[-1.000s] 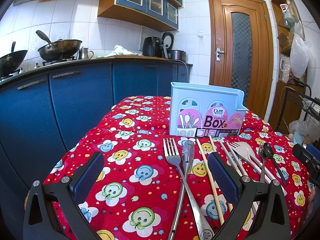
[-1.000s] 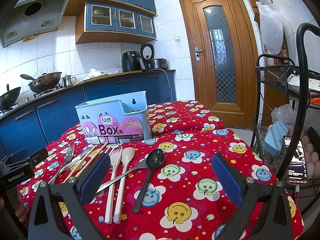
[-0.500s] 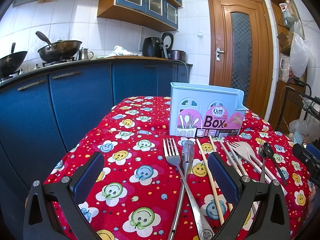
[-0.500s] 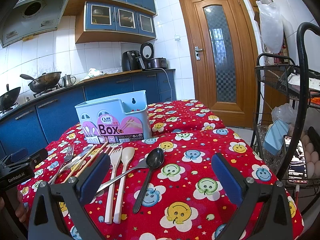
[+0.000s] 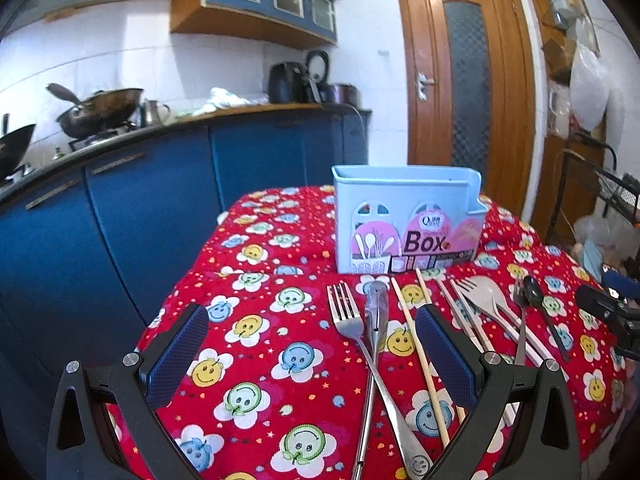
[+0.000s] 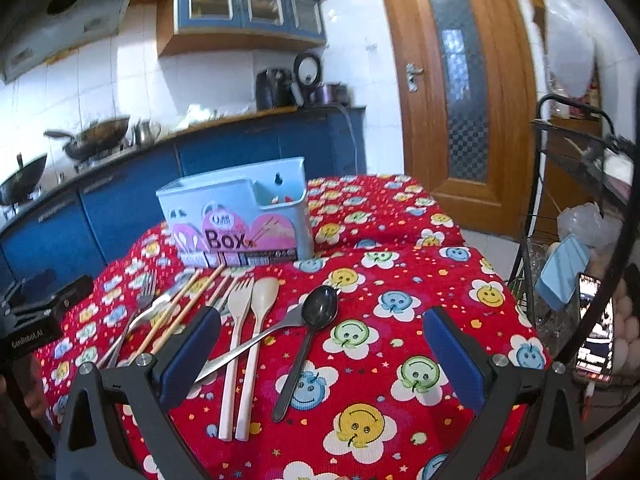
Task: Organize utensils
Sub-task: 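Grasp the silver fork with the left tool while the right tool grasps the black spoon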
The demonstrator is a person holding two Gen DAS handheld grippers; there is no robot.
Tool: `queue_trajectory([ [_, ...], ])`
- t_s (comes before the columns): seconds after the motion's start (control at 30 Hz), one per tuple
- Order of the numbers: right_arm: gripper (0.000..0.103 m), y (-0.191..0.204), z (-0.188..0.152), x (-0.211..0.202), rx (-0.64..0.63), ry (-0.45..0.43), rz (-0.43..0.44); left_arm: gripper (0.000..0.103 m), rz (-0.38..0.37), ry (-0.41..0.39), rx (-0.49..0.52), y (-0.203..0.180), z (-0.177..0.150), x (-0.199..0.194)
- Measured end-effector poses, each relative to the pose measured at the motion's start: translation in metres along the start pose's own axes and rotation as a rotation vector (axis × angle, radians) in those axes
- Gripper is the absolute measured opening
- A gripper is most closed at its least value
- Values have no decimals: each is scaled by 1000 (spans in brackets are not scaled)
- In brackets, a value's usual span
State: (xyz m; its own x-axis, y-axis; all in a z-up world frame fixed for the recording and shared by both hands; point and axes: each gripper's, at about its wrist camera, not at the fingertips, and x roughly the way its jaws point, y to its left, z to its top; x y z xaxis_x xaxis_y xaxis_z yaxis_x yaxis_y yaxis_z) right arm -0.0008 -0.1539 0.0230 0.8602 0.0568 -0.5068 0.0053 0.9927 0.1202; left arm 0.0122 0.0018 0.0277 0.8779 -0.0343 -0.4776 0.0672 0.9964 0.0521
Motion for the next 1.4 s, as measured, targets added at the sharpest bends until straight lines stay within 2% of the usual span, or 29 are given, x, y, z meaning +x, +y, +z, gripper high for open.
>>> queue_trajectory([
  [0.13,103,1,10,13,-14,113,6,103,-41,88,11,2,9,13],
  [0.27,103,-8,17,30,43,227,35,103,-87,168,-3,3,15,28],
  [0.37,102,-16,20,40,80,281,51,103,-95,245,37,-1,17,46],
  [0.47,97,-21,24,51,96,310,40,102,-92,317,67,-4,17,65],
  [0.6,88,-28,28,65,128,364,50,93,-142,376,24,2,20,81],
  [0.67,85,-28,30,73,132,390,59,86,-185,400,-5,5,22,87],
  [0.73,77,-29,32,79,137,418,74,76,-216,433,-37,9,24,93],
  [0.83,70,-29,32,89,150,460,80,71,-254,479,-85,14,23,102],
  [1.0,67,-25,32,93,128,483,75,71,-254,517,-128,22,19,116],
  [1.07,65,-25,33,96,134,493,96,70,-277,527,-144,24,18,121],
  [1.13,65,-25,34,98,134,501,99,70,-309,502,-130,24,20,120],
  [1.27,65,-26,36,100,140,512,105,57,-421,505,-150,24,22,124],
  [1.37,64,-26,37,103,141,522,108,46,-440,508,-153,22,22,128],
  [1.4,63,-27,37,103,144,525,111,39,-450,508,-157,22,23,129],
])
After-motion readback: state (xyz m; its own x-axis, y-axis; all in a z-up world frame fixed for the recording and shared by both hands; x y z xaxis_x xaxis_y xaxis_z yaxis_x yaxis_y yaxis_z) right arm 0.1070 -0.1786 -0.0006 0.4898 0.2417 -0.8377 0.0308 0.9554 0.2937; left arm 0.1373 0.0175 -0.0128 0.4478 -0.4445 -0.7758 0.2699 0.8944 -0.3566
